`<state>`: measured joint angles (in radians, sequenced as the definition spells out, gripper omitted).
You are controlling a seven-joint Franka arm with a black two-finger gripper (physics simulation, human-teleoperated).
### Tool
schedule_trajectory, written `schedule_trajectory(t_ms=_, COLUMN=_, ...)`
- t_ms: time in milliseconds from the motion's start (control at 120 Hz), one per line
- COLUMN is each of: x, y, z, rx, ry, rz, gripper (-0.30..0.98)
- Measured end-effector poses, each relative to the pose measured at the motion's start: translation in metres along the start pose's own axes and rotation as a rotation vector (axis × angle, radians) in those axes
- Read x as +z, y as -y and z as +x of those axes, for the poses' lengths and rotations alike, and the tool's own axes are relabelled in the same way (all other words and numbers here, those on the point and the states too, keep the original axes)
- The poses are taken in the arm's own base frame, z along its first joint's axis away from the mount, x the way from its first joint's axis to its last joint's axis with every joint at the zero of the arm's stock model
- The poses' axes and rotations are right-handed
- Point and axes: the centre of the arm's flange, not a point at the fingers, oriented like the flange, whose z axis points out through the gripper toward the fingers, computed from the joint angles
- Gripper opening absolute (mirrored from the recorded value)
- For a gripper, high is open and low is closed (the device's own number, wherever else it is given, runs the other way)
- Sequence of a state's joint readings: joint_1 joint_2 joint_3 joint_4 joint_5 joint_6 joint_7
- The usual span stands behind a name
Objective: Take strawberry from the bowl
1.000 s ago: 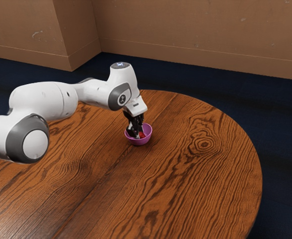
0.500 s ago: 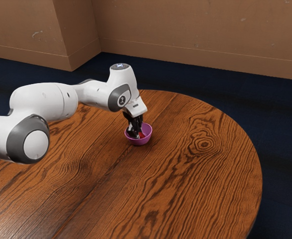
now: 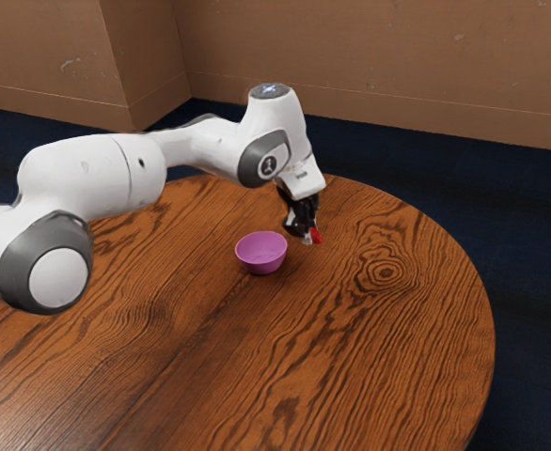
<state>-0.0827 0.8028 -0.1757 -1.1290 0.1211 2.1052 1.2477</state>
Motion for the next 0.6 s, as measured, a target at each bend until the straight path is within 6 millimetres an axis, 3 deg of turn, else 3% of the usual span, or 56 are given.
schedule_trajectory(t_ms=92, x=0.013, y=-0.012, z=0.034, rx=0.031, ry=-0.013, rz=-0.018, gripper=0.0)
schedule_trajectory(t_ms=258, x=0.022, y=-0.016, z=0.042, rx=0.022, ry=-0.015, rz=-0.027, gripper=0.0)
schedule_trajectory(t_ms=508, x=0.024, y=-0.018, z=0.045, rx=0.016, ry=-0.017, rz=-0.035, gripper=0.44)
schedule_trajectory(t_ms=575, x=0.017, y=-0.017, z=0.045, rx=0.011, ry=-0.018, rz=-0.031, gripper=0.51)
schedule_trajectory(t_ms=600, x=0.005, y=-0.017, z=0.045, rx=0.005, ry=-0.017, rz=-0.026, gripper=0.53)
